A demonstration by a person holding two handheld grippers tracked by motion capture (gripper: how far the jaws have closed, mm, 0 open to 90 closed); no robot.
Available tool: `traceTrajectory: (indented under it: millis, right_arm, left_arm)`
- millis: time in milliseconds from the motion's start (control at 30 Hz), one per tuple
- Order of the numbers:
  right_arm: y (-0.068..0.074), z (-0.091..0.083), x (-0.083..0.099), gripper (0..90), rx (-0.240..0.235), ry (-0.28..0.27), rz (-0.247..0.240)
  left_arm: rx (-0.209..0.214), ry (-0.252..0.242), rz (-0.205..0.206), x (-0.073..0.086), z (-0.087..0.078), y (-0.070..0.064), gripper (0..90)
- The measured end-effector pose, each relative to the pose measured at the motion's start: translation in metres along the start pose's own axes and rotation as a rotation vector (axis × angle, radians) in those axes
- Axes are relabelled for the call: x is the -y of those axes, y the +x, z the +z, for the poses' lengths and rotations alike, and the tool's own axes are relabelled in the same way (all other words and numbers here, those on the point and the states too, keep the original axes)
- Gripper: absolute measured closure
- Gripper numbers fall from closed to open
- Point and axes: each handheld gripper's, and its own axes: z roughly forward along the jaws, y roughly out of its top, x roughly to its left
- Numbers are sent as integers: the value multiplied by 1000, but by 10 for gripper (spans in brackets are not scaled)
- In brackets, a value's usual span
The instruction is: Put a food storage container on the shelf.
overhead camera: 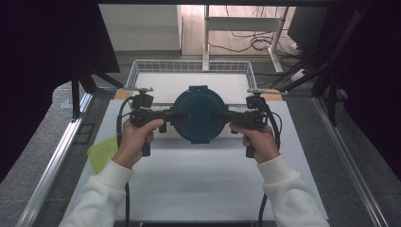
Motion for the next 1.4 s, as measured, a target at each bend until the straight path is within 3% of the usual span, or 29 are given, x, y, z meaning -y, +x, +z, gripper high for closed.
traceTrajectory:
  millis: [367, 733, 1067, 1400]
  right_arm:
    - [9, -3, -33, 366, 9, -3, -33]
    - [11, -6, -54, 368, -5, -21, -33]
    - [13, -1, -70, 369, -11, -22, -35]
    - [10, 7, -87, 370, -4, -13, -36]
  left_arm:
    - [12, -35, -8, -26, -4, -4, 391]
    - [-2, -34, 30, -51, -8, -10, 391]
    - [-7, -41, 30, -66, -11, -7, 391]
    - [6, -40, 18, -82, -7, 4, 391]
